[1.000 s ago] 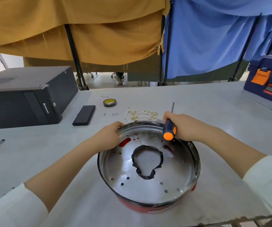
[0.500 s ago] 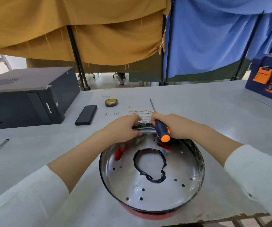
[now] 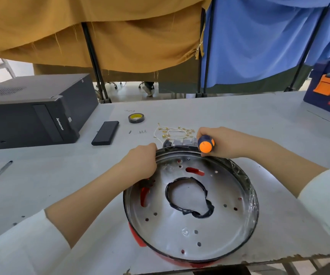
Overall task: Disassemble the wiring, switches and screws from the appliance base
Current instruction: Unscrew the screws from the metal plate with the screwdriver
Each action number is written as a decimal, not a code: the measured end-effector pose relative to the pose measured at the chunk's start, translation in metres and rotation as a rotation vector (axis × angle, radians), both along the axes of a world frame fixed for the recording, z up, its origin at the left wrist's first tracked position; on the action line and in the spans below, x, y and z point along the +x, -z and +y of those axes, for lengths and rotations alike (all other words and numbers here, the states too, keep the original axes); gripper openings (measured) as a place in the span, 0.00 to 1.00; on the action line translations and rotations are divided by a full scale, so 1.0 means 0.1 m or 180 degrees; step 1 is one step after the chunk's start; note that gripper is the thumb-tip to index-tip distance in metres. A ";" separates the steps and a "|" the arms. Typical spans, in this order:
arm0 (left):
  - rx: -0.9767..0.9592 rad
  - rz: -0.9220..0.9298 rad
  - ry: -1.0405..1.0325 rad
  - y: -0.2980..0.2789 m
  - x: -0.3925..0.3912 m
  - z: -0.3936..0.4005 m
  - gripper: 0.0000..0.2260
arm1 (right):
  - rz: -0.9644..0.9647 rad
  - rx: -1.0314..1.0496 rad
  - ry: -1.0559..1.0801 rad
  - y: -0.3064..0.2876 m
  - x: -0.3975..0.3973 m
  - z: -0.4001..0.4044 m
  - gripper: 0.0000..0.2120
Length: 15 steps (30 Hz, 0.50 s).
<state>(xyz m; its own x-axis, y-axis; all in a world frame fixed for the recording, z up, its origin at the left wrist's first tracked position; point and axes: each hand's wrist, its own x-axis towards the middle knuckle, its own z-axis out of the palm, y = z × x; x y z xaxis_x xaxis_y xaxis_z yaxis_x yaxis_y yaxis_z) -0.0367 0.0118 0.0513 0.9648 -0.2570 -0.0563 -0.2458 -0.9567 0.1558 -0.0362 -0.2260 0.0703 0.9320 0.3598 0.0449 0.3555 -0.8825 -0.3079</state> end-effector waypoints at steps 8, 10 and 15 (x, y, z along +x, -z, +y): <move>-0.0023 0.0190 0.0250 -0.12 0.00 -0.03 0.19 | -0.0170 -0.0414 -0.0121 -0.01 -0.01 0.17 0.14; -0.0386 0.0323 0.0375 -0.13 0.07 -0.11 0.20 | -0.0219 -0.0316 -0.0117 0.01 -0.01 0.22 0.13; -0.0657 0.0339 0.0299 -0.05 0.18 -0.15 0.12 | -0.0203 -0.0185 -0.0010 0.08 -0.03 0.20 0.14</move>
<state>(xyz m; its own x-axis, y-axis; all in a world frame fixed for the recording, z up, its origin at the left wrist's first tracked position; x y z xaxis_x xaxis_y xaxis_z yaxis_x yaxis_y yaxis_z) -0.0188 -0.0028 0.0559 0.9276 -0.3618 -0.0935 -0.3037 -0.8757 0.3754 -0.0390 -0.2064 0.0624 0.9268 0.3663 0.0831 0.3755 -0.8971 -0.2329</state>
